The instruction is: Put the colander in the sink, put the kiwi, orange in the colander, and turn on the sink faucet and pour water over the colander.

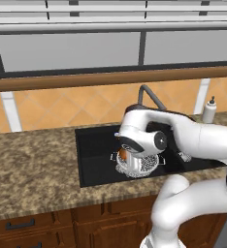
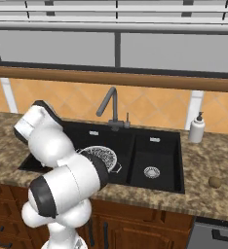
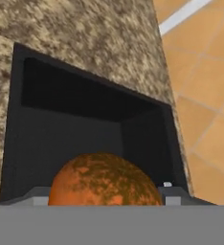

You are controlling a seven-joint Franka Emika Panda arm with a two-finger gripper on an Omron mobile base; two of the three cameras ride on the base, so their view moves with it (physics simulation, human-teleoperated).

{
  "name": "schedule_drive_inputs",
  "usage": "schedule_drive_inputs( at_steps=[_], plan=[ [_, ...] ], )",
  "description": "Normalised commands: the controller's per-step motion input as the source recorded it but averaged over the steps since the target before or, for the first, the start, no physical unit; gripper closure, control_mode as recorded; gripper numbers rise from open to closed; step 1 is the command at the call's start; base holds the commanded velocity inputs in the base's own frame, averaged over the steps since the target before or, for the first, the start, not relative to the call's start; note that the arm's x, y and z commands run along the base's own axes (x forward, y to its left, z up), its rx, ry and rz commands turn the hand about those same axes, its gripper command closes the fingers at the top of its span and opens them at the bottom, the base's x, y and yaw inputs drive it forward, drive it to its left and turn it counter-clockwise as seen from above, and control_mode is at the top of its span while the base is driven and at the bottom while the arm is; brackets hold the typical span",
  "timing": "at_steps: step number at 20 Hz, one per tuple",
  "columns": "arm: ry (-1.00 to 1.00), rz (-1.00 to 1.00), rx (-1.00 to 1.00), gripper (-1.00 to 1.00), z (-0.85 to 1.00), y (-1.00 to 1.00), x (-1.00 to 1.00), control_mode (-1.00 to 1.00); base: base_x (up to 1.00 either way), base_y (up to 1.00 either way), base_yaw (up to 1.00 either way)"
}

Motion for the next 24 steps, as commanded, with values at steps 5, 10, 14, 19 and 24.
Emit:
schedule_drive_inputs(
  at_steps=[5,10,14,19,24],
  plan=[
    [0.17,-0.23,-0.5,1.0,0.03,-0.28,-0.05,-1.0,0.0,0.0,0.0],
    [0.35,-0.16,-0.4,1.0,0.39,-0.46,0.26,-1.0,0.0,0.0,0.0],
    [0.44,-0.09,-0.21,1.0,0.84,-0.38,0.42,-1.0,0.0,0.0,0.0],
    [0.32,-0.06,-0.13,1.0,0.72,-0.31,0.52,-1.0,0.0,0.0,0.0],
    [0.17,-0.09,-0.26,1.0,0.13,-0.03,0.51,-1.0,0.0,0.0,0.0]
  ],
)
